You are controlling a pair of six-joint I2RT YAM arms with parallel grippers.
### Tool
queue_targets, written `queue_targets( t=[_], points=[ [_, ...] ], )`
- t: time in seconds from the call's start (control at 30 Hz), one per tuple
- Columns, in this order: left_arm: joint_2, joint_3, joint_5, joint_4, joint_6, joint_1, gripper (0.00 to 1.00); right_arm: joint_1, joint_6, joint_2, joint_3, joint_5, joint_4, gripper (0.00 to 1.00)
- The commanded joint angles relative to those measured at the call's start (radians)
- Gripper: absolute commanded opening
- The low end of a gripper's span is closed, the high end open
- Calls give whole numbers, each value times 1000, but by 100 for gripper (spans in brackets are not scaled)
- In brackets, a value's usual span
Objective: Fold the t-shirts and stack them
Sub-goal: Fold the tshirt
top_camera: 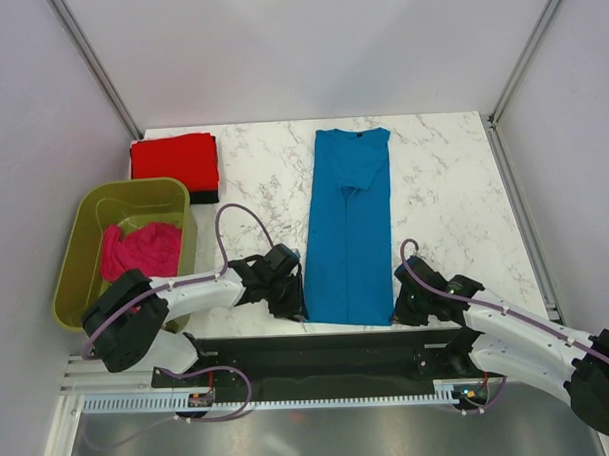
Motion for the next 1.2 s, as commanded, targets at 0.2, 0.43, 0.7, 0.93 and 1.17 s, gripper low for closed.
queue_targets(
  t=[0.2, 0.43, 0.7, 0.93, 1.17],
  points=[
    [15, 13, -12, -11, -23, -21, 9, 8, 9, -51, 7, 20, -27, 0],
    [-78, 33, -1, -12, -83, -59, 2, 8, -8, -115, 76, 72, -134, 0],
    [-35, 162, -35, -93, -52, -52, 2, 8, -115, -11, 195, 170, -95, 0],
    [64, 291, -49, -155, 6, 23, 2, -26, -261, 198, 326, 229, -9, 0],
    [233, 510, -31, -198, 121, 141, 2, -146, -445, 412, 478, 204, 68, 0]
  ],
)
